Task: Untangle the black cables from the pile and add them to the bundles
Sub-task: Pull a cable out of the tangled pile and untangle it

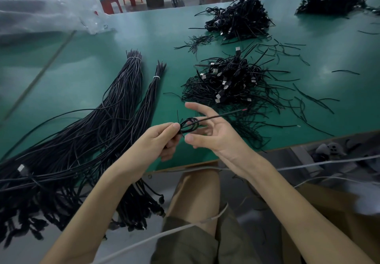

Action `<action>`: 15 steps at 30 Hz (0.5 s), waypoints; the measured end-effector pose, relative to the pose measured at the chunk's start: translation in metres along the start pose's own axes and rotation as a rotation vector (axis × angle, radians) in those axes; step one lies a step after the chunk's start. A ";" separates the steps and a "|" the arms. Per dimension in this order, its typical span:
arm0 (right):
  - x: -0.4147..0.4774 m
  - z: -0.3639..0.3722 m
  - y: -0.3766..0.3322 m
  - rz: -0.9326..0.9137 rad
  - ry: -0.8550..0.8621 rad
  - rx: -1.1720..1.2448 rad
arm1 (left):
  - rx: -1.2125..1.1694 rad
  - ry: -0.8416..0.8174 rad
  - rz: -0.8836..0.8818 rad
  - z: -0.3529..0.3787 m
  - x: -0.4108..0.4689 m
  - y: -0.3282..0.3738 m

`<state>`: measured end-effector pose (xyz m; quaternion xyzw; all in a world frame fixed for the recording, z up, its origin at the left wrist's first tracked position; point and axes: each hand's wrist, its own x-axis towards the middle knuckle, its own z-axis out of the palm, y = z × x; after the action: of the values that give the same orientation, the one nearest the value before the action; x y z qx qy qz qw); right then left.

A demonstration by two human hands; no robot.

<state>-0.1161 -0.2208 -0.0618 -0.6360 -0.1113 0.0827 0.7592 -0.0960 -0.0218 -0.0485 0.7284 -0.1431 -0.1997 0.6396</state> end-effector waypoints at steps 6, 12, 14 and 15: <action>0.002 0.004 -0.002 -0.003 -0.086 -0.148 | 0.013 -0.125 -0.001 -0.001 -0.005 0.000; -0.003 0.009 0.000 -0.070 0.124 -0.364 | 0.050 -0.088 0.039 -0.003 -0.007 0.002; -0.003 0.013 0.002 -0.109 0.172 -0.466 | 0.029 -0.072 0.041 -0.003 -0.006 0.001; -0.003 0.015 0.002 -0.145 0.191 -0.523 | 0.014 -0.065 0.043 -0.002 -0.006 0.001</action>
<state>-0.1231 -0.2073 -0.0616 -0.8054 -0.1019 -0.0637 0.5804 -0.1000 -0.0173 -0.0467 0.7229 -0.1809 -0.2084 0.6335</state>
